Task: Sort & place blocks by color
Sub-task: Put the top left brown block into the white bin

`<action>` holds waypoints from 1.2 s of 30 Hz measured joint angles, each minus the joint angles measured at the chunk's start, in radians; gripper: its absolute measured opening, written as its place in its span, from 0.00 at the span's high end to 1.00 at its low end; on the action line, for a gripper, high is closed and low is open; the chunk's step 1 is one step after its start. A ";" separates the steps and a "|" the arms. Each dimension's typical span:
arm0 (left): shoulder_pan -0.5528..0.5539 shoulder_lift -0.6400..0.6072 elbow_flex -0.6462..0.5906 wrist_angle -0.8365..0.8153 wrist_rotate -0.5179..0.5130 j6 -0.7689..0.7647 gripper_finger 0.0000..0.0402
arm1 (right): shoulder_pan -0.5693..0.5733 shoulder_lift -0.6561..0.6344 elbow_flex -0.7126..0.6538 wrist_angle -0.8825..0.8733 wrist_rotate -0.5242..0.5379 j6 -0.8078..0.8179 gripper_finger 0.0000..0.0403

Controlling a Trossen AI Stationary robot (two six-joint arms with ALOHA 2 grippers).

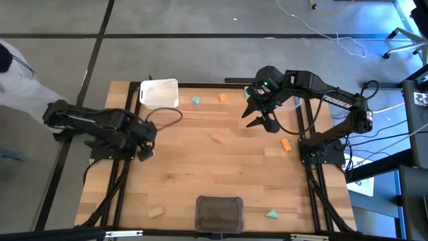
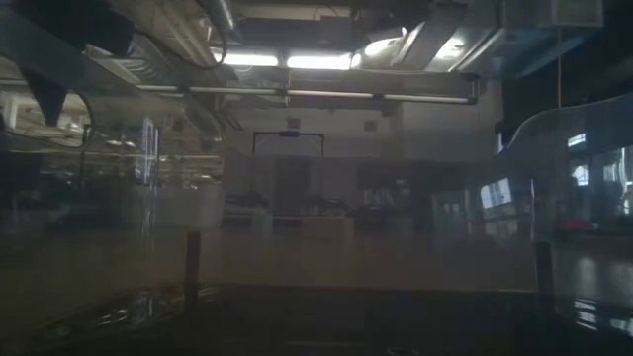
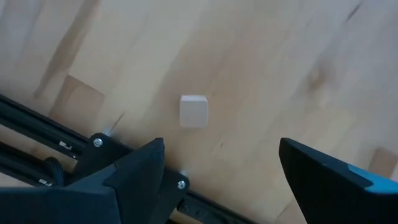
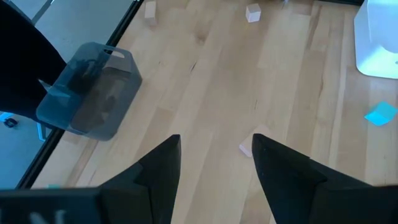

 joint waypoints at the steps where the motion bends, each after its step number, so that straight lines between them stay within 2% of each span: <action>1: -0.017 0.016 0.000 0.001 -0.002 0.000 0.24 | 0.000 0.000 0.000 0.000 0.000 -0.001 0.51; 7: -0.095 0.078 -0.003 0.025 -0.064 -0.009 0.24 | 0.000 0.000 0.000 0.009 0.013 0.019 0.51; 12: -0.135 0.082 -0.074 0.087 -0.135 -0.035 0.24 | 0.000 0.000 0.000 0.009 0.014 0.050 0.51; 17: -0.166 0.081 -0.162 0.098 -0.138 -0.080 0.24 | 0.000 0.000 0.000 0.009 0.014 0.049 0.51; 26: -0.203 0.081 -0.289 0.250 -0.134 -0.087 0.24 | 0.000 0.000 0.000 0.010 0.016 0.043 0.51; 36: -0.202 0.081 -0.345 0.327 -0.201 -0.084 0.24 | 0.000 0.000 0.000 0.011 0.016 0.043 0.51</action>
